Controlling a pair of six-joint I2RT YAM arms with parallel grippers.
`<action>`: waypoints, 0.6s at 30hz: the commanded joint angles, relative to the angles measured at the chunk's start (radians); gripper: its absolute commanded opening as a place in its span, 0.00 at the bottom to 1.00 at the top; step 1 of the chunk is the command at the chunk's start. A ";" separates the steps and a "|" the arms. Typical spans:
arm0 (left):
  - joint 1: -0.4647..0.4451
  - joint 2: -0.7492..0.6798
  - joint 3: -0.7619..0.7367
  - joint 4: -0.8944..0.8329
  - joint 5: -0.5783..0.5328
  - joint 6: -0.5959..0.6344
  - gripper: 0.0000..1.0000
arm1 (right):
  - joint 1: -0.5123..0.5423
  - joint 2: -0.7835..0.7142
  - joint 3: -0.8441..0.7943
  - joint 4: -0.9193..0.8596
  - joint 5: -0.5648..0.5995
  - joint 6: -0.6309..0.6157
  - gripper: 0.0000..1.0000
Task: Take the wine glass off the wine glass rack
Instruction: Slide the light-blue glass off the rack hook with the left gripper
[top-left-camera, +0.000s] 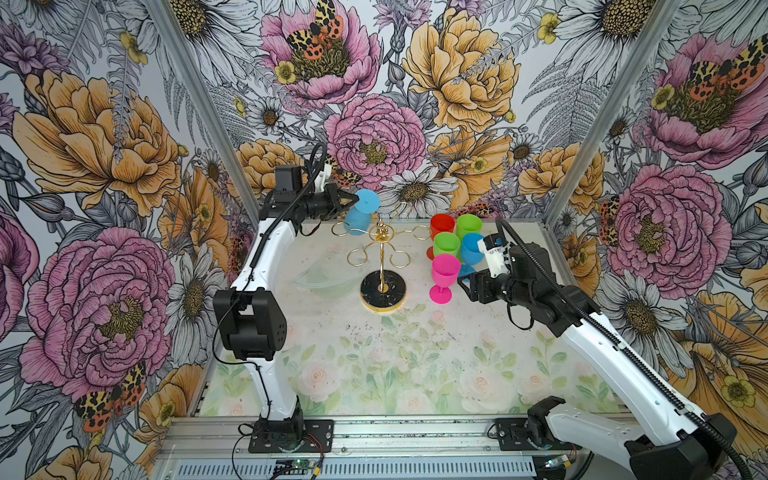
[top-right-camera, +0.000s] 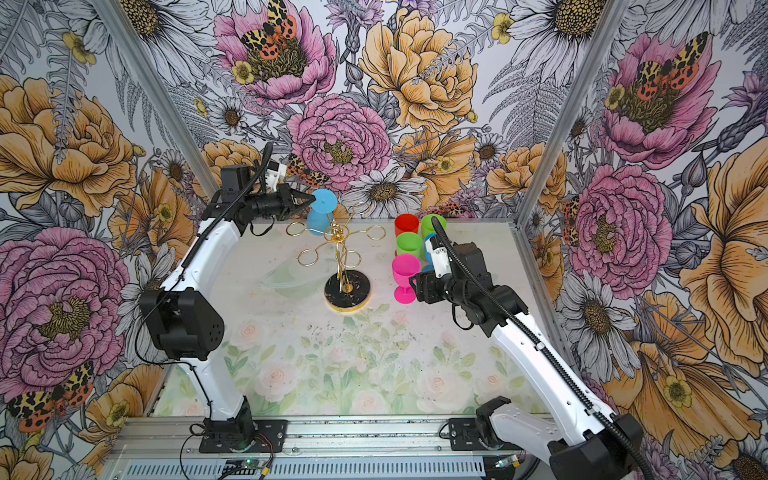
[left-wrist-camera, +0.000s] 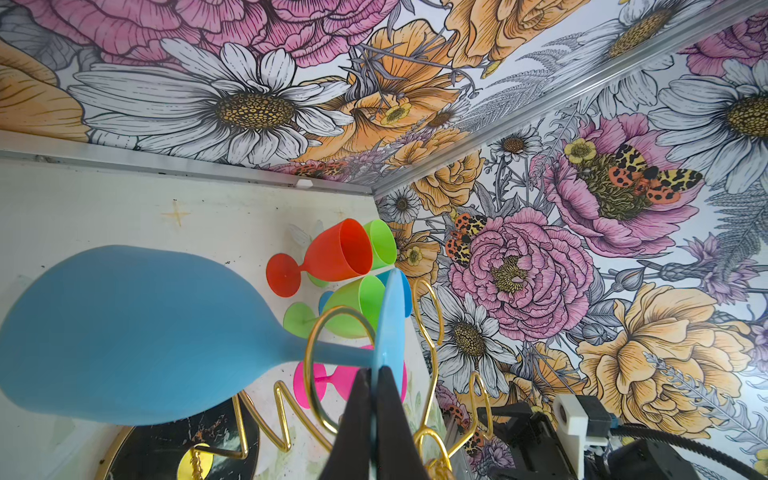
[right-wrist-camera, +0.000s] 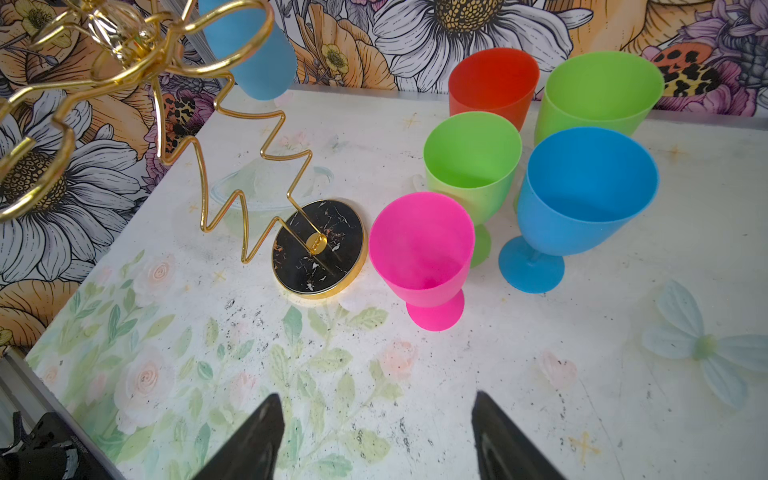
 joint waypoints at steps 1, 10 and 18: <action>-0.007 -0.054 -0.018 -0.005 -0.002 -0.005 0.00 | 0.000 -0.012 0.006 0.021 -0.007 0.001 0.72; -0.014 -0.062 -0.022 -0.005 0.010 -0.027 0.00 | 0.000 -0.023 0.001 0.020 -0.009 0.005 0.72; -0.025 -0.061 -0.021 -0.005 0.034 -0.053 0.00 | 0.000 -0.026 -0.001 0.022 -0.010 0.011 0.72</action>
